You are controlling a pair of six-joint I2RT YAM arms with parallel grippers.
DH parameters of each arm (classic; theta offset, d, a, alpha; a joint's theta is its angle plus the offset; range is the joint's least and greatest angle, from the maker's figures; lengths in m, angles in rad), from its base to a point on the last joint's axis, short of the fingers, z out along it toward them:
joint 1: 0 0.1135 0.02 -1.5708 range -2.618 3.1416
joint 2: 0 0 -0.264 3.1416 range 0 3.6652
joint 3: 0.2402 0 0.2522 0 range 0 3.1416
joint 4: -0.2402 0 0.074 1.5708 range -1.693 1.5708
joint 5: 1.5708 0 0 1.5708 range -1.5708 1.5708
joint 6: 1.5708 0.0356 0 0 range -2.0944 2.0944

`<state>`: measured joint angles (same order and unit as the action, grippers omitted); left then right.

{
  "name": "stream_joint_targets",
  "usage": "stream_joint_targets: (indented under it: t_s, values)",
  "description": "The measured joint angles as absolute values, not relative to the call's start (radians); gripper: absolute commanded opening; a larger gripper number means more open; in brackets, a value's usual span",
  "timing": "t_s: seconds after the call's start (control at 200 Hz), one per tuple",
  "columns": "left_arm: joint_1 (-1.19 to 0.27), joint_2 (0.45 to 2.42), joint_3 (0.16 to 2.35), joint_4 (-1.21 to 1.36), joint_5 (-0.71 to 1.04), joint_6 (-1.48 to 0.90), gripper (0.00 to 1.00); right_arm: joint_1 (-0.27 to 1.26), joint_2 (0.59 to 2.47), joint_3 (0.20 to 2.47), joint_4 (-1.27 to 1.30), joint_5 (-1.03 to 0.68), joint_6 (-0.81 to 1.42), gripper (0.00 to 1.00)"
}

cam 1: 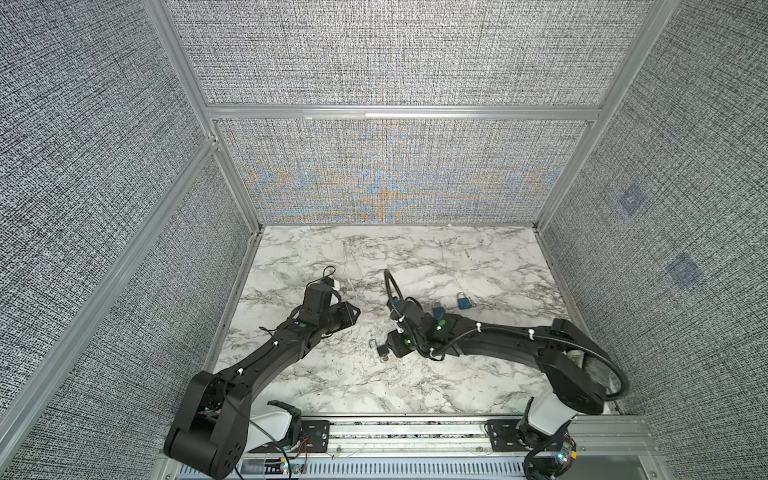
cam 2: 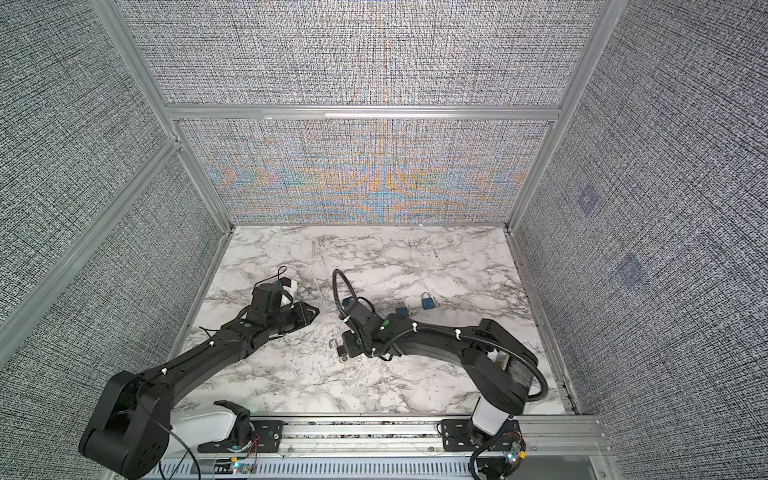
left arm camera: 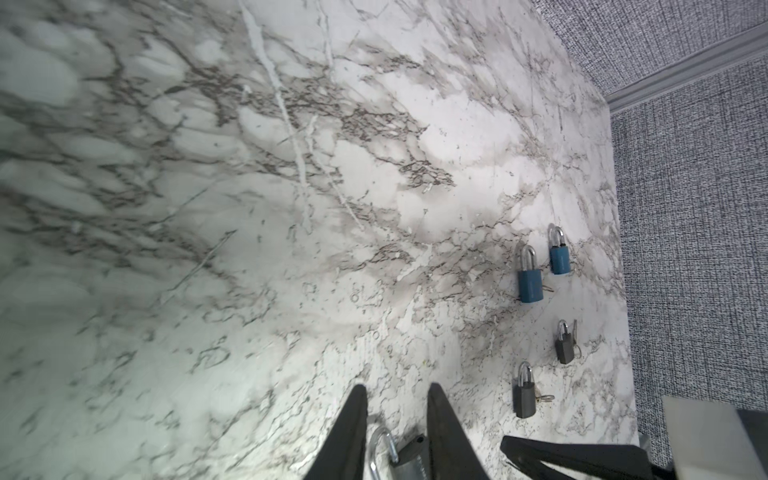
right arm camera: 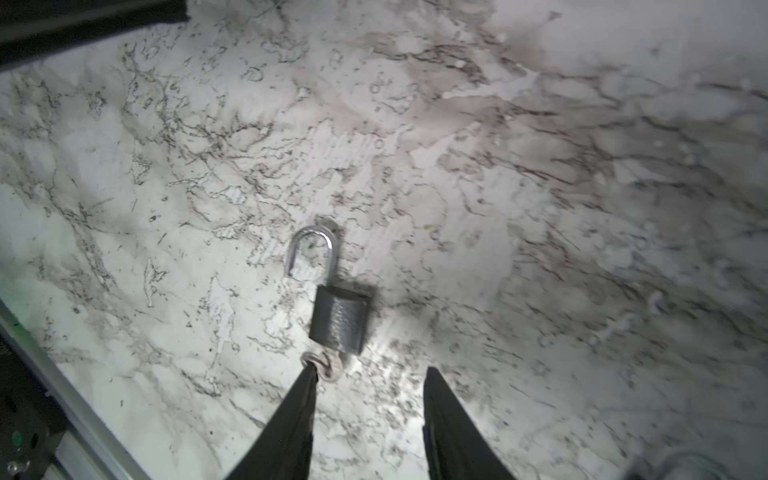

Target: Lock with the key

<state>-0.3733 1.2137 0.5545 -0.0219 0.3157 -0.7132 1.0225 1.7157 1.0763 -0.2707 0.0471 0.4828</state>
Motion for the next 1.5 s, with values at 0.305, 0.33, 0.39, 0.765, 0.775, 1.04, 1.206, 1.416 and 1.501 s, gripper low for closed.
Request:
stream_joint_targets:
  t_s: [0.305, 0.33, 0.39, 0.765, 0.775, 1.04, 1.206, 1.416, 1.501]
  values:
    - [-0.346, 1.075, 0.457, -0.033, 0.294, -0.734, 0.29, 1.067, 1.876, 1.23, -0.371, 0.107, 0.472, 0.44]
    - [-0.346, 1.066, 0.451, -0.033, 0.293, -0.733, 0.29, 1.07, 1.885, 1.24, -0.379, 0.112, 0.472, 0.44]
    - [-0.346, 1.045, 0.437, -0.033, 0.287, -0.733, 0.3, 1.079, 1.905, 1.259, -0.395, 0.122, 0.472, 0.44]
    - [-0.339, 0.979, 0.396, -0.033, 0.271, -0.73, 0.3, 1.122, 1.99, 1.332, -0.48, 0.176, 0.477, 0.44]
    - [-0.339, 0.978, 0.395, -0.033, 0.271, -0.73, 0.3, 1.123, 1.991, 1.333, -0.482, 0.178, 0.477, 0.44]
    - [-0.339, 0.961, 0.39, -0.033, 0.272, -0.73, 0.31, 1.131, 2.004, 1.35, -0.503, 0.201, 0.497, 0.35]
    - [-0.338, 0.963, 0.386, -0.033, 0.272, -0.73, 0.31, 1.132, 2.007, 1.354, -0.506, 0.205, 0.499, 0.25]
    - [-0.338, 1.022, 0.376, -0.027, 0.302, -0.734, 0.32, 1.133, 2.008, 1.354, -0.505, 0.207, 0.498, 0.22]
    - [-0.338, 1.077, 0.363, -0.001, 0.361, -0.735, 0.32, 1.132, 2.004, 1.349, -0.5, 0.207, 0.498, 0.22]
